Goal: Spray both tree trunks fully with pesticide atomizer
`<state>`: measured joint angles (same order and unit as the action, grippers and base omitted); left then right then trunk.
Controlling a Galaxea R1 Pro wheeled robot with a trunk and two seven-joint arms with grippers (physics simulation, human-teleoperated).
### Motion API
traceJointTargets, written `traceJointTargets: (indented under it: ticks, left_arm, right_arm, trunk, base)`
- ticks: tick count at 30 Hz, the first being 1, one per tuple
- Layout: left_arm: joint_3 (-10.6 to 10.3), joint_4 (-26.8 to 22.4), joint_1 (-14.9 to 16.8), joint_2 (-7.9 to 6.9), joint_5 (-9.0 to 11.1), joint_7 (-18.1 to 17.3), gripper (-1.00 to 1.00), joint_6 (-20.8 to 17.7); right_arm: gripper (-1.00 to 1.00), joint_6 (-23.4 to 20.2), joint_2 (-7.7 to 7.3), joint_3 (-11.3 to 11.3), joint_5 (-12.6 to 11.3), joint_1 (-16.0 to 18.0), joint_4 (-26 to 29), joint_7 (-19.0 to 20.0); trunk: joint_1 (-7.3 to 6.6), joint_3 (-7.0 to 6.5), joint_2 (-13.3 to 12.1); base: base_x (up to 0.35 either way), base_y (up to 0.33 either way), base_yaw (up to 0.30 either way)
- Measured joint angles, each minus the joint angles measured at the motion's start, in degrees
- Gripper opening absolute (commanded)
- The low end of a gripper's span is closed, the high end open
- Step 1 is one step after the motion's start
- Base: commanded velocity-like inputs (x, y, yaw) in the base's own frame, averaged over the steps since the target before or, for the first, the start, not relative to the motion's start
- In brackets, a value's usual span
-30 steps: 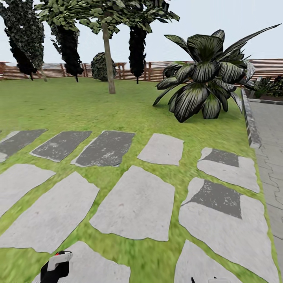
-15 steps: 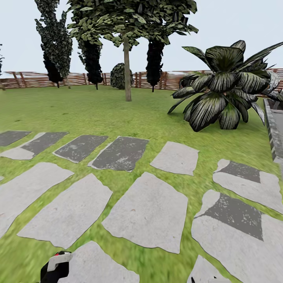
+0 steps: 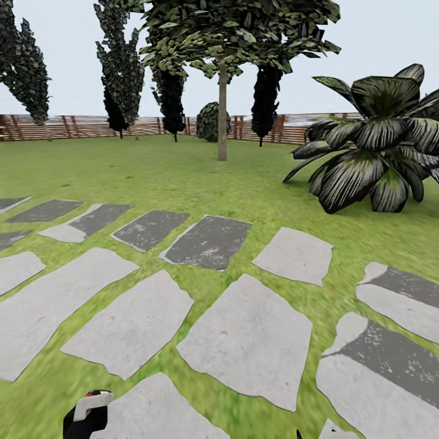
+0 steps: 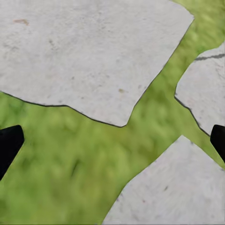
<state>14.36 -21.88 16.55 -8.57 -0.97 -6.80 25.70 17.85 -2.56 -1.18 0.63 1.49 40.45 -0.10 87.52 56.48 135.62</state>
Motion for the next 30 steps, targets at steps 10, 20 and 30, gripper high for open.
traceJointTargets:
  ticks: [10, 20, 30]
  left_arm:
    - [-0.1, -0.1, 0.0, 0.00, 0.0, -0.1, -1.00, 0.2]
    - [-0.1, -0.2, 0.0, 0.00, 0.0, -0.1, -1.00, 0.1]
    - [0.0, -0.1, 0.0, 0.01, 0.1, 0.0, -1.00, 0.1]
  right_arm:
    - [1.00, 0.0, -0.02, 0.0, 0.0, 0.0, 0.0, 0.0]
    - [1.00, 0.0, -0.06, 0.0, 0.0, 0.0, 0.1, 0.0]
    - [1.00, 0.0, -0.01, 0.0, 0.0, 0.0, 0.1, 0.0]
  trunk:
    - [-0.88, -1.23, -1.6]
    - [-0.92, -1.65, -1.6]
    - [-0.92, -1.67, -1.6]
  base:
    - [0.000, 0.000, 0.246]
    - [0.162, 0.000, 0.162]
    - [0.334, 0.000, -0.140]
